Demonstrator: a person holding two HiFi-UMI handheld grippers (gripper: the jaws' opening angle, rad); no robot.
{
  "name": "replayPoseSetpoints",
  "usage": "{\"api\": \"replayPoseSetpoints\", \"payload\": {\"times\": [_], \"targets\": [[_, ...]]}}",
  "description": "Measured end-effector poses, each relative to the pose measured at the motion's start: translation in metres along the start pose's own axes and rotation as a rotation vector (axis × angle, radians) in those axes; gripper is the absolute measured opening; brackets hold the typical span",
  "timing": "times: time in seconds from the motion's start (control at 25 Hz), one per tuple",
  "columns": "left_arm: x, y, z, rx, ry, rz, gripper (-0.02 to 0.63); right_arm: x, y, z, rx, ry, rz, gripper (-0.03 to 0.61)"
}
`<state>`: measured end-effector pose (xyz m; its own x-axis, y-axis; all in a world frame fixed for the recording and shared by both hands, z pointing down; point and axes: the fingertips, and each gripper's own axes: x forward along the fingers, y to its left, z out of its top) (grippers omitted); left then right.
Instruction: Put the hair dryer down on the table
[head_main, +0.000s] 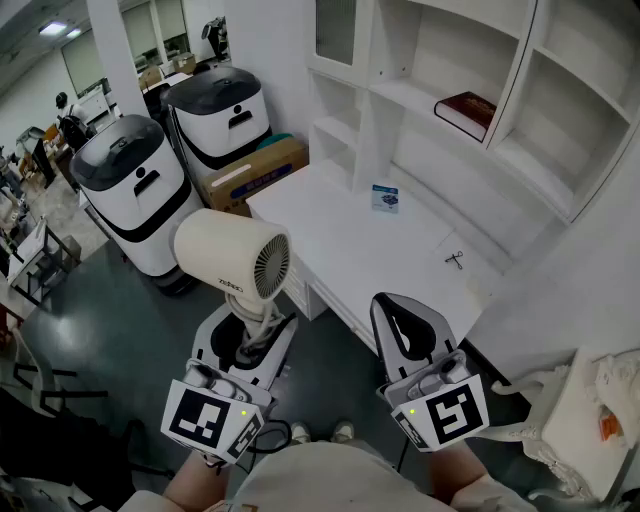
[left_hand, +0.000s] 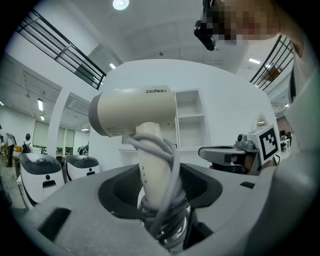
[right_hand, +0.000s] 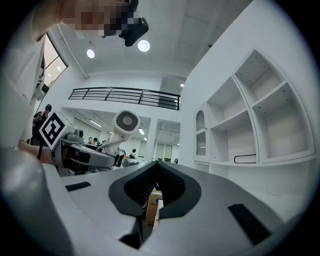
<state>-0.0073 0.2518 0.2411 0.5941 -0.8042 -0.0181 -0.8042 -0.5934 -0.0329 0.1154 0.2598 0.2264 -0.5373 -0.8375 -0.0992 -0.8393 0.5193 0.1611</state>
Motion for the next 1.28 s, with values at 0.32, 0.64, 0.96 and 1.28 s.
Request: {"api": "replayPoseSetpoints", "payload": {"times": [0.32,0.64,0.96,1.28], "targets": [[0.0,-0.006,0.0,0.017,0.011,-0.006,0.233,-0.004,0.0,0.002,0.003,-0.003,-0.002,0.02],[0.003,-0.01,-0.003,0.021,0.021,0.0,0.233,-0.01,-0.004,0.002,0.037,-0.023,0.007,0.02],[0.013,-0.018,-0.006,0.007,0.034,0.034,0.233,-0.014,-0.01,-0.007,0.03,-0.012,0.043,0.02],[0.027,-0.041,-0.011,0.012,0.045,0.051,0.233,-0.031,-0.034,-0.015,0.038,-0.01,0.049,0.02]]}}
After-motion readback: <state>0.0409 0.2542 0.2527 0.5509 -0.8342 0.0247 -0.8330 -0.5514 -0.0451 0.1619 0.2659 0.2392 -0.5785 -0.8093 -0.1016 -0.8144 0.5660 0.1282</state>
